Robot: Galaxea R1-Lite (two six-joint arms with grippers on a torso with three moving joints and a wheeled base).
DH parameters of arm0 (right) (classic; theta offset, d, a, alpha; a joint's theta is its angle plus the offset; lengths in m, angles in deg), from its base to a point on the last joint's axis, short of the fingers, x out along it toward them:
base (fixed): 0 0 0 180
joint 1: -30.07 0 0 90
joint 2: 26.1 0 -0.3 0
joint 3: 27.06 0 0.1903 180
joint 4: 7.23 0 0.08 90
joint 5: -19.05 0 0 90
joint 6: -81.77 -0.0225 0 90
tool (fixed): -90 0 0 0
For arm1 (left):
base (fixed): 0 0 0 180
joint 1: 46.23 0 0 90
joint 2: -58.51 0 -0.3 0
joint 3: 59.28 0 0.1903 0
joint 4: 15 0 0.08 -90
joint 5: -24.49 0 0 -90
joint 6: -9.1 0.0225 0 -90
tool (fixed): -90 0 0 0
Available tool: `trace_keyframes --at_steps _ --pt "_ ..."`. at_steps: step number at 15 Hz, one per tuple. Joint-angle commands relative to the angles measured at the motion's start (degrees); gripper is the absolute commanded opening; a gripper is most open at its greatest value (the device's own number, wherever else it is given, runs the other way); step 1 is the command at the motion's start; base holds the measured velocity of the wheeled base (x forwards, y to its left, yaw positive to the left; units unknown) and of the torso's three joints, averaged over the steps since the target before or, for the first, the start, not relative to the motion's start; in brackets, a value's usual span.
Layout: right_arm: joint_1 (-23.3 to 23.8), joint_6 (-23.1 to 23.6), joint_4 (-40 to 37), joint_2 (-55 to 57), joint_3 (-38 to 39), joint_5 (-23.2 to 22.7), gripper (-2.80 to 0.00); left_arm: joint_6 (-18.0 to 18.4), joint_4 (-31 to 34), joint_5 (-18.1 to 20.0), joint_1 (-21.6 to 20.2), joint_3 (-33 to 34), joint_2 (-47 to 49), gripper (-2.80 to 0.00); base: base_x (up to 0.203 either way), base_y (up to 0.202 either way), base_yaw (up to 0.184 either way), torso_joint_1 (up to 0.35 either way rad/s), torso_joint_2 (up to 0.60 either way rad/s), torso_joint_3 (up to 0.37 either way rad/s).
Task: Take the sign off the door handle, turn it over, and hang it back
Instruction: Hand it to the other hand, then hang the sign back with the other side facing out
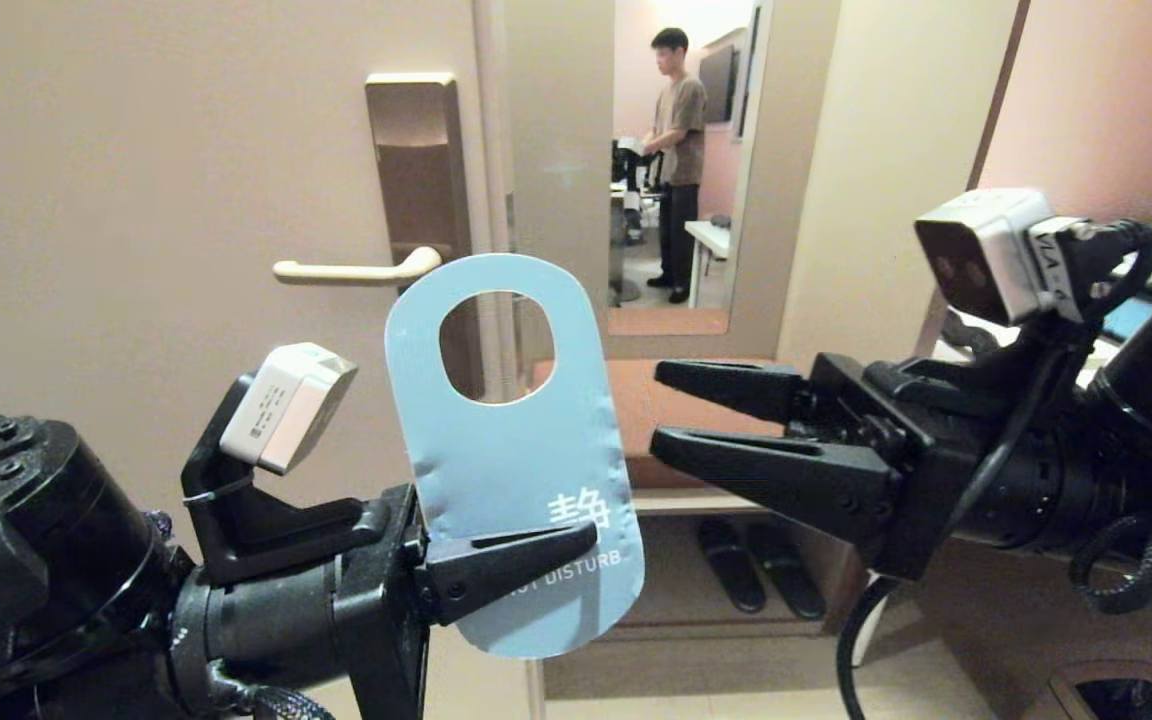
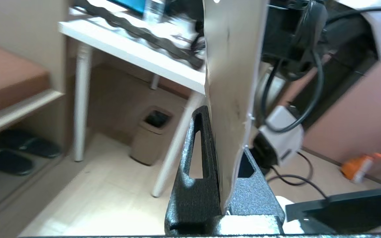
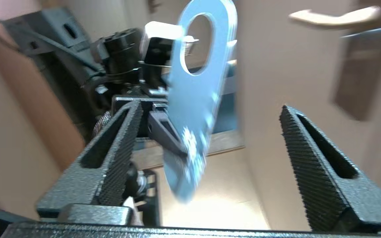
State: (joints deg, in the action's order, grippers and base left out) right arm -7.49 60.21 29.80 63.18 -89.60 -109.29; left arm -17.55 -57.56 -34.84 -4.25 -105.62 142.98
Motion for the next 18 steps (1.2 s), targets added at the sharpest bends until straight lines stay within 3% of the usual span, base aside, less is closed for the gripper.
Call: trace_keyframes --at_steps 1,4,10,11,14,18 --pt "4.7 -0.03 0.41 -4.89 3.08 -0.24 0.0 -0.07 -0.34 0.18 -2.15 0.65 -0.98 -2.8 0.0 0.0 0.0 0.0 0.0 0.0" --pt "10.65 0.93 0.37 -8.54 8.37 -0.24 0.0 0.02 -0.34 0.27 -2.17 0.65 -1.07 -2.8 0.0 0.0 0.0 0.0 0.0 0.0" --pt "15.24 3.1 0.43 -9.99 12.6 -0.24 0.0 0.02 -0.34 0.44 -2.08 0.47 -0.8 -2.8 0.0 0.0 0.0 0.0 0.0 0.0" --pt "15.24 3.18 0.43 -10.03 12.98 -0.24 -2.8 0.09 -0.34 0.44 -2.08 0.59 -0.89 -2.8 0.0 0.0 0.0 0.0 0.0 0.0" --pt "16.1 3.35 0.78 -10.03 13.61 0.1 -2.8 0.11 -0.34 0.44 -2.08 0.73 -0.98 -2.8 0.0 0.0 0.0 0.0 0.0 0.0" --pt "20.93 6.88 0.7 -9.38 15.0 9.21 -2.8 0.28 -0.34 0.44 -2.08 0.73 -0.98 -2.8 0.0 0.0 0.0 0.0 0.0 0.0"
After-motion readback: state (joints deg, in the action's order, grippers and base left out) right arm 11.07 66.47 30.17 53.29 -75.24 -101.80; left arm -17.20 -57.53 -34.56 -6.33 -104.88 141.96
